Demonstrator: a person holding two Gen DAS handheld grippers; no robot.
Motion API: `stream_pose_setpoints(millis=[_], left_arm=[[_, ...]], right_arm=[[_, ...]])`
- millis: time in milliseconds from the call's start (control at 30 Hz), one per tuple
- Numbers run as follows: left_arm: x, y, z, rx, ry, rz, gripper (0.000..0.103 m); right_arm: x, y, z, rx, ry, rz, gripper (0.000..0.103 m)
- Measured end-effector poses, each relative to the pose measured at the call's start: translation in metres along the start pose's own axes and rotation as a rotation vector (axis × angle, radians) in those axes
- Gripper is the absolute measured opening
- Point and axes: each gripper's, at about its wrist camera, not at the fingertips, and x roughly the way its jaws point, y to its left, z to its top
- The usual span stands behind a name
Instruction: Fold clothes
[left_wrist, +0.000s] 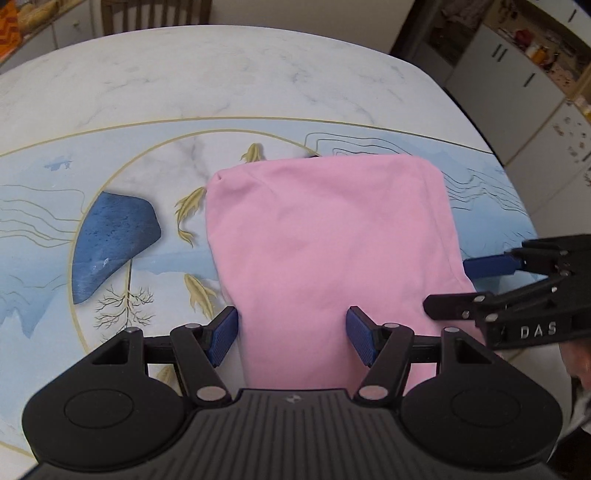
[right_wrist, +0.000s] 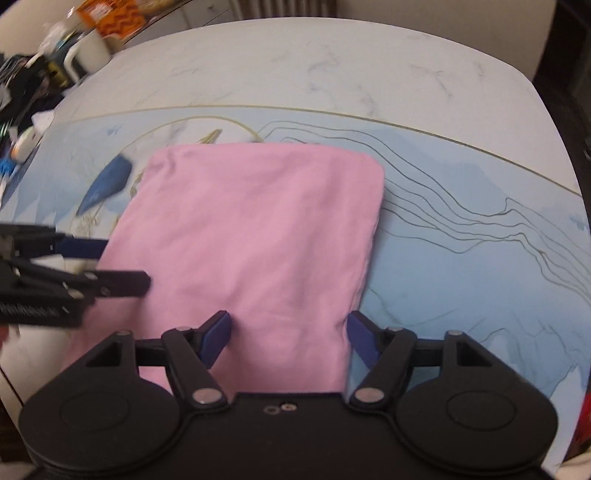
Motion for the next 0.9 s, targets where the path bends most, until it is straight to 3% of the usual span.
stream_pose_setpoints(millis=[67, 167, 300, 433, 567, 900], left_arm=[[-0.001, -0.001, 0.0, -0.02, -0.01, 0.016, 0.055], [-0.002, -0.002, -0.001, -0.05, -0.026, 0.039, 0.034], [-0.008, 0.008, -0.005, -0.072, -0.055, 0.036, 0.013], [-0.016, 0.024, -0.007, -0.074, -0.085, 0.021, 0.01], [-0.03, 0.063, -0.006, -0.1, -0.116, -0.009, 0.01], [-0.069, 0.213, 0.019, -0.135, -0.19, 0.066, 0.01]], right_arm=[[0.001, 0.005, 0.0, 0.006, -0.003, -0.003, 0.103], [0.001, 0.017, 0.001, -0.028, -0.007, -0.003, 0.103], [0.001, 0.037, 0.004, -0.136, -0.024, -0.053, 0.103], [0.003, 0.054, 0.013, -0.17, -0.03, -0.05, 0.103], [0.009, 0.083, 0.029, -0.17, -0.045, -0.033, 0.103], [0.066, 0.225, 0.117, -0.25, -0.101, 0.043, 0.103]])
